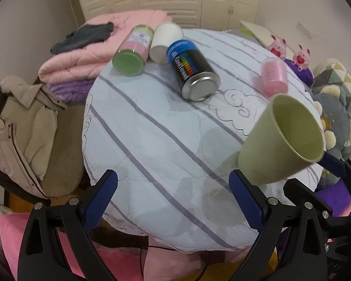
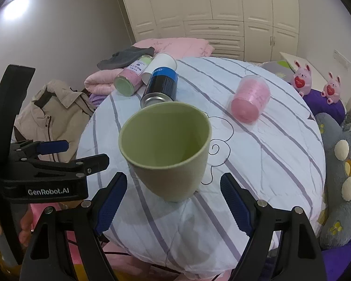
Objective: Flip cup upright
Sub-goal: 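Rotate the green cup upright with the right tool and lower it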
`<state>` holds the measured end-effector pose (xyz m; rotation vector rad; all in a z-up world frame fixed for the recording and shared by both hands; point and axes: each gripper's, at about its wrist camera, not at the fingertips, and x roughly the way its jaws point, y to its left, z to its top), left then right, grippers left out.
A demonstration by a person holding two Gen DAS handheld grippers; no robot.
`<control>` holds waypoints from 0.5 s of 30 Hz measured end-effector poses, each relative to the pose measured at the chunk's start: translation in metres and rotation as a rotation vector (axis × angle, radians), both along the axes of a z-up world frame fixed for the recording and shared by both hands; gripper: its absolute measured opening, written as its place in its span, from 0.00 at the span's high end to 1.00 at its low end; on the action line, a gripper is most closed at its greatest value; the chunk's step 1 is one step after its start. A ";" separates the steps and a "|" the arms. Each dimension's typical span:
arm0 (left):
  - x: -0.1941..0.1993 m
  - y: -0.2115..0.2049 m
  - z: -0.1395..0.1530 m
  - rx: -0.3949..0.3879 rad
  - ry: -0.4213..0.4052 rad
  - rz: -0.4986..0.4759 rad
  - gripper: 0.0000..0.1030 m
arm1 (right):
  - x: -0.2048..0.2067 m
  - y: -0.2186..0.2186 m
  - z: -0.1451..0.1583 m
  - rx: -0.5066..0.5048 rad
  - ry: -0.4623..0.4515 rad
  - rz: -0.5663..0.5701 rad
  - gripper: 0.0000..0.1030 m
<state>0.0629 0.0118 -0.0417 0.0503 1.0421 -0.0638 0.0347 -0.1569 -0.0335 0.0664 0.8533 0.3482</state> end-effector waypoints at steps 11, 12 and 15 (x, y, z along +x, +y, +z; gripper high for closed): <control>-0.033 -0.007 -0.005 -0.054 -0.091 -0.005 0.01 | -0.029 -0.015 0.007 0.042 -0.087 -0.028 0.19; -0.035 -0.007 -0.007 -0.058 -0.099 -0.001 0.01 | -0.034 -0.017 0.008 0.042 -0.112 -0.040 0.19; -0.043 -0.007 -0.008 -0.069 -0.143 0.010 0.01 | -0.044 -0.020 0.011 0.023 -0.159 -0.058 0.19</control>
